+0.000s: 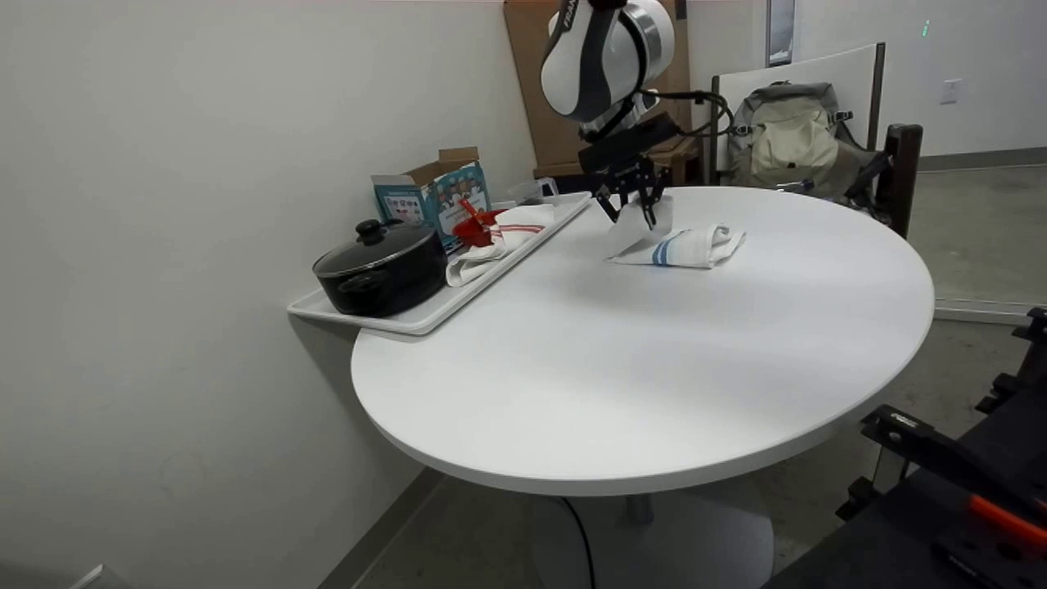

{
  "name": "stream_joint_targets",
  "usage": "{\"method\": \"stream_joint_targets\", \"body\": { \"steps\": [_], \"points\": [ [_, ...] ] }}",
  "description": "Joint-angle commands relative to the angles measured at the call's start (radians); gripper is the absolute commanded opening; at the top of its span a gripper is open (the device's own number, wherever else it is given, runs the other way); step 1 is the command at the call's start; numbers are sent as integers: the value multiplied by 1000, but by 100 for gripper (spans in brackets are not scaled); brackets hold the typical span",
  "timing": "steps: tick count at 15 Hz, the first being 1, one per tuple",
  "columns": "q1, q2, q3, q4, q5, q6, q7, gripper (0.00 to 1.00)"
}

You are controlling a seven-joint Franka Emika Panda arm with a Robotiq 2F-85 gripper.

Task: Fold the towel two times over from right to left then left to right, fold the towel in half from top to bottom

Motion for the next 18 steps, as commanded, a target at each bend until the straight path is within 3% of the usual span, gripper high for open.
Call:
{"method": "stream_joint_targets", "body": {
  "steps": [1,5,10,15,18],
  "points": [
    [22,-53,-4,-149,-30,59,-19,9],
    [30,-80,-16,-219,-58,69,-27,9],
    [15,-158,-23,-229,-82,0,-92,9],
    [-2,-194,-16,-164,-120,-220,-206,9],
    [-15,-200,-8,-132,-154,-295,-244,9]
  ]
}}
